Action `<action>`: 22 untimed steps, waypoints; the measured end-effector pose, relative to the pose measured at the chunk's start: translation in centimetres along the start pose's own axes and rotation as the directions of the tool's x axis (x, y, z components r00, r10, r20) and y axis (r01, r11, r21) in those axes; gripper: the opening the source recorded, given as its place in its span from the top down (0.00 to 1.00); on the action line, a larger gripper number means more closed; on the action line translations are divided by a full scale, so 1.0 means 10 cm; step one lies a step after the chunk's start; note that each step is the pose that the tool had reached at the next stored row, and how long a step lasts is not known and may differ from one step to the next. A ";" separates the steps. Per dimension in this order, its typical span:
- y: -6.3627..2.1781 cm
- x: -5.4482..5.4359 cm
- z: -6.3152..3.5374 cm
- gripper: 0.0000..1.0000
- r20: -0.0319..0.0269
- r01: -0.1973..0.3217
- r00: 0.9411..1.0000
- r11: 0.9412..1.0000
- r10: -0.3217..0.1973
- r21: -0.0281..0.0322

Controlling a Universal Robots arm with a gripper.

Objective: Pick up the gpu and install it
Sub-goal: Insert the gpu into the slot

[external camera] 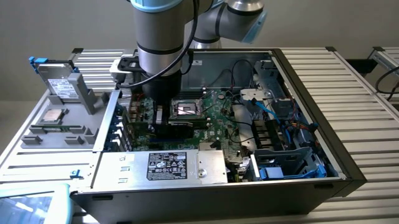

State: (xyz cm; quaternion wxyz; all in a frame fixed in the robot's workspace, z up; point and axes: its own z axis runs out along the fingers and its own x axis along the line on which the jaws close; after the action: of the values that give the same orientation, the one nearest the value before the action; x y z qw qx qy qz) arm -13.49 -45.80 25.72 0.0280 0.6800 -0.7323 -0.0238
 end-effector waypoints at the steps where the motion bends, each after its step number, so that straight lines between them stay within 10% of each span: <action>1: 0.000 0.00 0.000 0.72 0.000 0.000 1.000 1.000 0.000 0.000; 22: 0.005 -0.01 -0.061 0.72 -0.005 0.005 1.000 1.000 -0.005 -0.001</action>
State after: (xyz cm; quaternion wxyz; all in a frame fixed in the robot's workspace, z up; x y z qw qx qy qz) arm -13.49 -45.71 26.32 0.0301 0.6820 -0.7304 -0.0222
